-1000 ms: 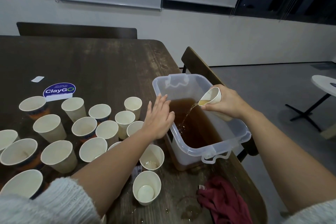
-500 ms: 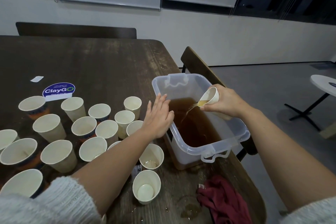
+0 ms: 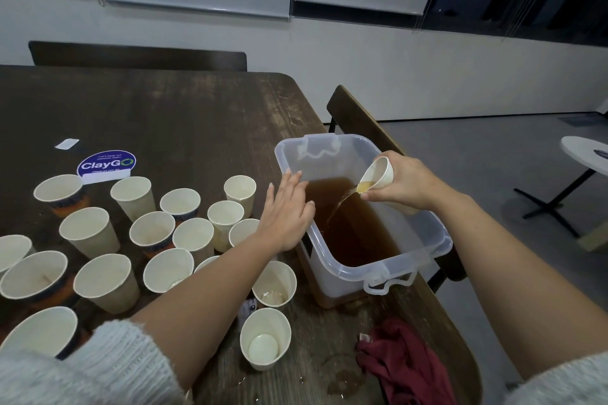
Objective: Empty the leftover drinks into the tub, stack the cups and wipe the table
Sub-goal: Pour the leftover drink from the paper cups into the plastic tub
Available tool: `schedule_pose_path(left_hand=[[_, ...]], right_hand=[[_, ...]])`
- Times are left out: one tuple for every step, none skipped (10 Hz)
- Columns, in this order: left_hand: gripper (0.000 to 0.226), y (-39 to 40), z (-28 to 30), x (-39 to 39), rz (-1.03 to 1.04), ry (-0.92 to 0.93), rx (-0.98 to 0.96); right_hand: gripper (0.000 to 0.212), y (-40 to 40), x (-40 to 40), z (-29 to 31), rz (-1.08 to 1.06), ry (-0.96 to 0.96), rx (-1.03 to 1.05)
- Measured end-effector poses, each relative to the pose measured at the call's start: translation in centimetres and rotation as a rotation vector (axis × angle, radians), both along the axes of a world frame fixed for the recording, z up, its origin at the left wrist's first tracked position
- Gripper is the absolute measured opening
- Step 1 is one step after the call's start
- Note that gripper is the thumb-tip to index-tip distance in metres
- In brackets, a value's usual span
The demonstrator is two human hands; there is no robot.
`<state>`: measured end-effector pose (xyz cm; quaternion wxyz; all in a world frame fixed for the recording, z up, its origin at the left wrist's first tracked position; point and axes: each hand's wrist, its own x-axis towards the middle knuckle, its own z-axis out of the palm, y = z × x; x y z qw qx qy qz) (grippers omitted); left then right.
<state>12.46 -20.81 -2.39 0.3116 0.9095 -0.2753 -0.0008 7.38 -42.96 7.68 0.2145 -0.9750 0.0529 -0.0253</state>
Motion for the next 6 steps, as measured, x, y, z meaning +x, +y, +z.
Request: schedule_pose_path(left_hand=[[0.048, 0.02, 0.00, 0.01, -0.002, 0.003, -0.004], [0.048, 0.04, -0.01, 0.00, -0.002, 0.003, -0.004], [0.048, 0.04, 0.00, -0.03, -0.001, 0.003, -0.003], [0.049, 0.05, 0.01, -0.01, -0.002, 0.003, -0.004], [0.048, 0.06, 0.05, 0.02, -0.001, 0.003, -0.004], [0.048, 0.05, 0.08, 0.01, -0.002, 0.003, -0.004]], right_hand=[[0.068, 0.14, -0.05, 0.14, 0.015, 0.003, -0.012], [0.068, 0.31, -0.07, 0.32, 0.028, 0.009, -0.031], [0.068, 0.42, -0.11, 0.54, 0.034, 0.009, -0.051], [0.070, 0.46, -0.05, 0.56, 0.044, 0.008, -0.074], [0.072, 0.44, -0.03, 0.55, 0.056, 0.020, -0.093], [0.072, 0.45, -0.01, 0.58, 0.069, 0.032, -0.115]])
